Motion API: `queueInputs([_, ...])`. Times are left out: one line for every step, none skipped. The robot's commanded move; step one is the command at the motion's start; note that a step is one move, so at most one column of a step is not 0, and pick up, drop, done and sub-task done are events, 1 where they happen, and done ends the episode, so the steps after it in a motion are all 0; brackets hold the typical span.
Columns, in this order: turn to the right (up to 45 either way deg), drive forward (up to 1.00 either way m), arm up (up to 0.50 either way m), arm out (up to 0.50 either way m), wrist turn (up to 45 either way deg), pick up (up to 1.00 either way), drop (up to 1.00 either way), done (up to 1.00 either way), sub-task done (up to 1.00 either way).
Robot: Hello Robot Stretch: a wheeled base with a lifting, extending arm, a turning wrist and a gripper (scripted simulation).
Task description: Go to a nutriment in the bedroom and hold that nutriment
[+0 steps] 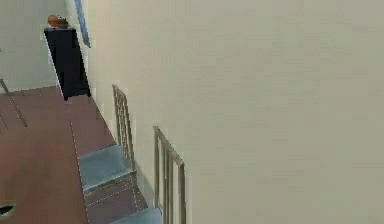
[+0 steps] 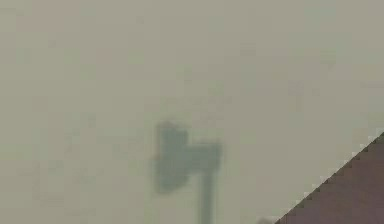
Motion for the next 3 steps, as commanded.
queueInputs([-45.0, 0.0, 0.0, 0.0, 0.0, 0.0, 0.0, 0.0, 0.0])
queueInputs([-45.0, 0.0, 0.0, 0.0, 0.0, 0.0, 0.0, 0.0, 0.0])
queueInputs([-45.0, 0.0, 0.0, 0.0, 0.0, 0.0, 0.0, 0.0, 0.0])
